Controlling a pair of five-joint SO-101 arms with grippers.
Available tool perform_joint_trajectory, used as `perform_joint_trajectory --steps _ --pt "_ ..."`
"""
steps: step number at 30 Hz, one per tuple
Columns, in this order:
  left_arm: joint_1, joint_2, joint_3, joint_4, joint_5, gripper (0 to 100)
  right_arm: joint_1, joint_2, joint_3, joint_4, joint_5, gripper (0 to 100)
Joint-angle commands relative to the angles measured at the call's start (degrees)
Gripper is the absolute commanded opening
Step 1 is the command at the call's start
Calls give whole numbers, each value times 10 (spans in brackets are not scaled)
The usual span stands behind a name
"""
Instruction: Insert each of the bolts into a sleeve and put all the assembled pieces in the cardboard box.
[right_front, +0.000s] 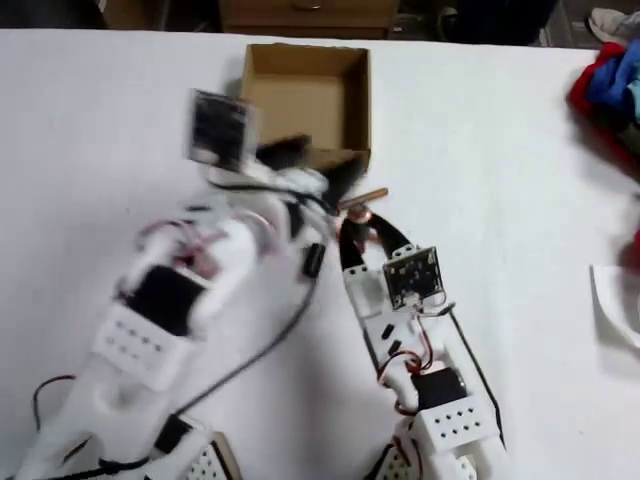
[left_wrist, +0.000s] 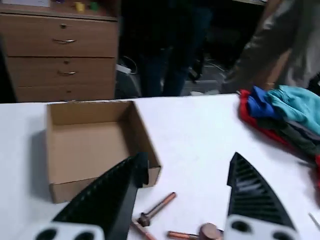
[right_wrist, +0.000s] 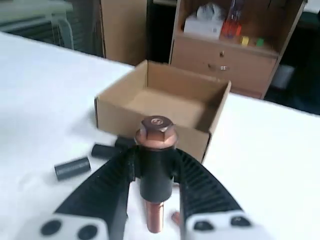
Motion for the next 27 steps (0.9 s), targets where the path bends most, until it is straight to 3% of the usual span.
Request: perform_joint_trajectory --steps 1,4,7,11,15,21,27 --pt "-106 -5 -61 120 1 267 53 -15 3 19 1 22" --pt "-178 -6 -45 228 -1 267 75 -10 -30 45 -63 22" --pt "-241 -6 -9 299 -8 269 66 -7 -125 173 -104 22" --pt "-293 -5 54 302 -120 268 57 75 -309 298 -103 22" --pt "-318 -4 131 246 -205 268 60 301 -536 390 -103 21" --pt "-322 -3 247 101 -214 268 79 681 -1000 662 -108 22" --pt "-322 -3 363 -65 -210 268 74 978 -1449 732 -109 22"
